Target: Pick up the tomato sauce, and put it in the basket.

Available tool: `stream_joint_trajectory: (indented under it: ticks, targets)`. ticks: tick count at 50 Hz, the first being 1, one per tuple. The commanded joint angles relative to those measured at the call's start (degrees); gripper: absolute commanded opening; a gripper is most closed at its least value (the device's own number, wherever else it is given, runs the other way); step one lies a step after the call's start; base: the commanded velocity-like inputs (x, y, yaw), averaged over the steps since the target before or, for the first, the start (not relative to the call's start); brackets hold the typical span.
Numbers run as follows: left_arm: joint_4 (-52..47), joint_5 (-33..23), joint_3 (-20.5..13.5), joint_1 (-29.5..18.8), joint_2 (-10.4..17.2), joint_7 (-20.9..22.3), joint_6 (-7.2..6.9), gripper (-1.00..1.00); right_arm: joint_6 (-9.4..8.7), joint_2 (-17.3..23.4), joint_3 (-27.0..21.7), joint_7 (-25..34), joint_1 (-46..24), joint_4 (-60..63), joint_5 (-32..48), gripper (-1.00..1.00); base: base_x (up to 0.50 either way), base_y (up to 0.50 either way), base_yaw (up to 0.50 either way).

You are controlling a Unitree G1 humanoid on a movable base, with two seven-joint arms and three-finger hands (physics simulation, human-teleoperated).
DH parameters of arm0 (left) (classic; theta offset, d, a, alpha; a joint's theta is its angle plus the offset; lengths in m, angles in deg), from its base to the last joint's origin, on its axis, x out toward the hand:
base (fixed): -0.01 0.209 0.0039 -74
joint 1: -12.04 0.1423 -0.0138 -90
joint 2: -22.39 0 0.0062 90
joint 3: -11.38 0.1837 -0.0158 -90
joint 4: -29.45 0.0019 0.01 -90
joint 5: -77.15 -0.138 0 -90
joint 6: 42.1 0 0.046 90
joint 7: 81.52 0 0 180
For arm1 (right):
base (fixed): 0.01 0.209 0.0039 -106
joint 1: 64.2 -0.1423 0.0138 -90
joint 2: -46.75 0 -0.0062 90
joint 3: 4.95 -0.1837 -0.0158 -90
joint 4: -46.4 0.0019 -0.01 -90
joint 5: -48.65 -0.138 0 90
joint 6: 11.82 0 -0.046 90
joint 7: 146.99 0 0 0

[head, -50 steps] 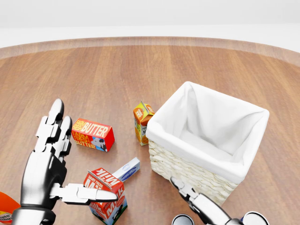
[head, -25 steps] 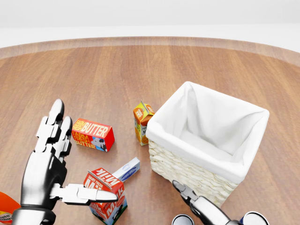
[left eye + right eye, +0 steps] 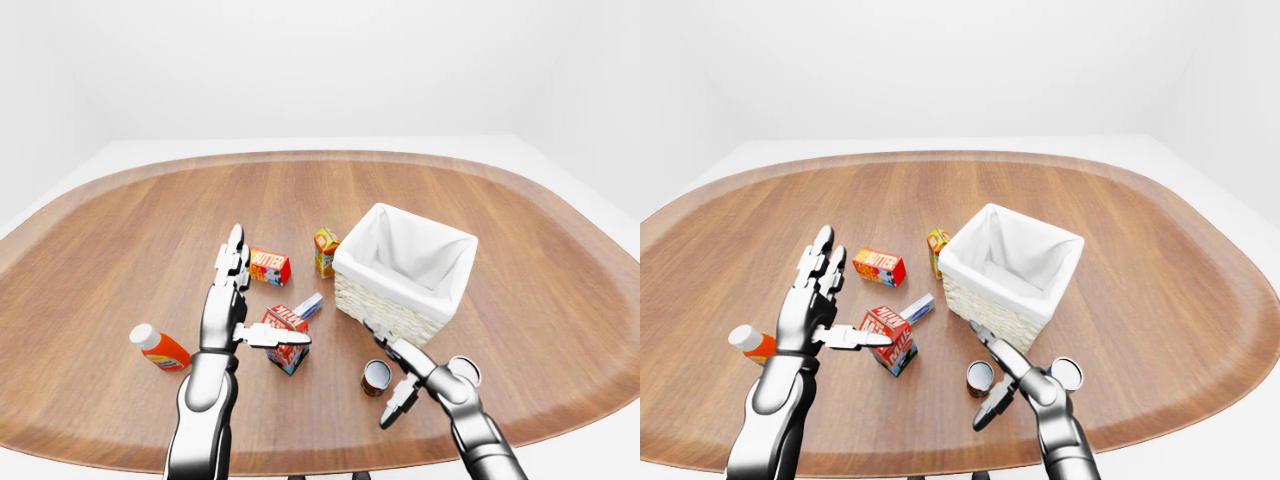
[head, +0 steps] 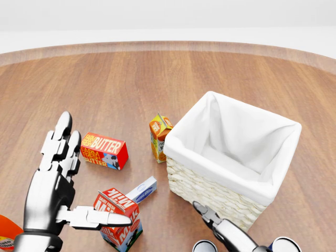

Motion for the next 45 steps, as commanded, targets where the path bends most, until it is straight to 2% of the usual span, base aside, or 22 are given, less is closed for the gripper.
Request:
stream_joint_trajectory:
  ticks: [1, 28, 39, 45]
  targets:
    - [0.0, 0.0, 0.0, 0.1, 0.0, 0.0, 0.0, 1.0, 0.0, 0.1, 0.0, -0.4, -0.5, -1.1, 0.2, 1.0, 0.0, 0.0, 0.0]
    - [0.0, -0.1, 0.1, 0.2, 0.0, 0.0, 0.0, 1.0, 0.0, 0.1, 0.2, -1.2, -0.1, -1.2, 1.2, 1.0, 0.0, 0.0, 0.0]
    - [0.1, -0.1, 0.1, 0.2, 0.0, 0.0, 0.0, 1.0, 0.0, 1.0, 0.1, -4.4, -4.9, -13.9, 1.3, 1.0, 0.0, 0.0, 0.0]
    - [0.3, -0.1, 0.1, 0.2, 0.0, 0.0, 0.0, 1.0, 0.0, 1.2, 0.1, -5.2, -5.8, -16.6, 1.3, 1.0, 0.0, 0.0, 0.0]
